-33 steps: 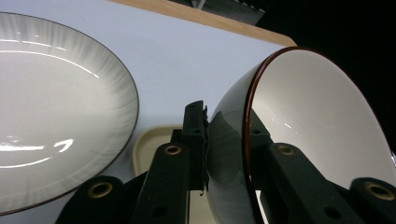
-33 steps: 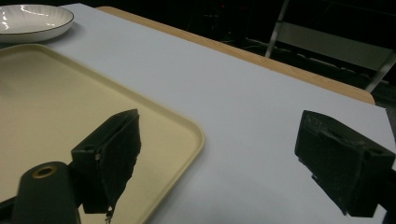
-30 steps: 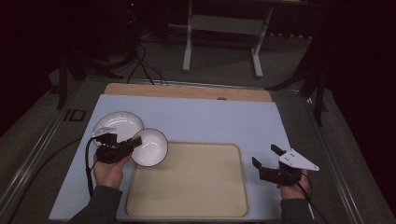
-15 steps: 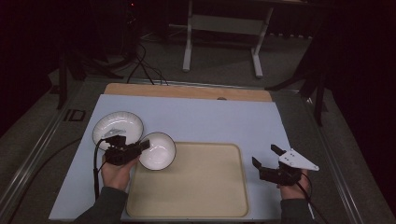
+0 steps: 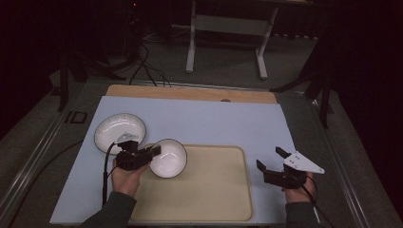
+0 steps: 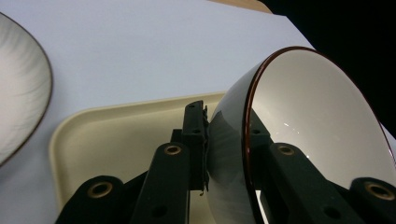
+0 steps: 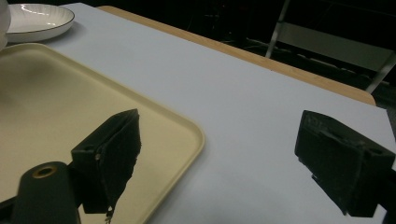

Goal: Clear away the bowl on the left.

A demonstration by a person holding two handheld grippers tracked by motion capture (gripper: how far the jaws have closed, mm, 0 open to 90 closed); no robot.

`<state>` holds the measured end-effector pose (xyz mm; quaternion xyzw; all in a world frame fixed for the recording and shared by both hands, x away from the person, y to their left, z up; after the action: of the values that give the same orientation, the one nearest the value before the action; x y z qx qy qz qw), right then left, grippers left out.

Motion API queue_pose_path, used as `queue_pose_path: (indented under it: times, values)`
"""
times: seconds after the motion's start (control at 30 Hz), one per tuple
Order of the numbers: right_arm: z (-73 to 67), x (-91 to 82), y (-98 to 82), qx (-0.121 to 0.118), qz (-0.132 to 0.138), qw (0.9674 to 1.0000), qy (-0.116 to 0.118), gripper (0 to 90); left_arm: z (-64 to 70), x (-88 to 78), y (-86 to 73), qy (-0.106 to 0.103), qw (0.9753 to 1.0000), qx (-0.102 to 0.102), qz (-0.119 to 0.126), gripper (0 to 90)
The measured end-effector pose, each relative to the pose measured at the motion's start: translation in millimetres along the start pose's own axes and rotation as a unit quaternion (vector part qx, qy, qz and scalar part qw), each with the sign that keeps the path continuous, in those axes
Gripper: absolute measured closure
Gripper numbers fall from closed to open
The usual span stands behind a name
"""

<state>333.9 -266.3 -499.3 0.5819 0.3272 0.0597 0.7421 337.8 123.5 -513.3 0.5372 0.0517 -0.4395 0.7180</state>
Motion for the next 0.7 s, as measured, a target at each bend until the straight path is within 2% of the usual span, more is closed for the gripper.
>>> queue_pose_path:
  times: [0.7]
  values:
    - [0.0,0.3,0.1,-0.002,-0.001,1.0,0.001,14.0,23.4,16.5,-8.7,-0.029,0.9994,0.011,-0.019,77.9]
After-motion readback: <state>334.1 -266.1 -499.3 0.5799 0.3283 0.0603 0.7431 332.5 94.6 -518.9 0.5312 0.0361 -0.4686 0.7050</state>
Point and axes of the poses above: each handheld gripper's, and its own axes: x roughly forward along the jaws, y roughly out of its top, z roughly to its right, the point moved 8 cm from there along x, roughly forward along the jaws, and after that the axes turned 2 degrees about -z, right-handed, at the moved point
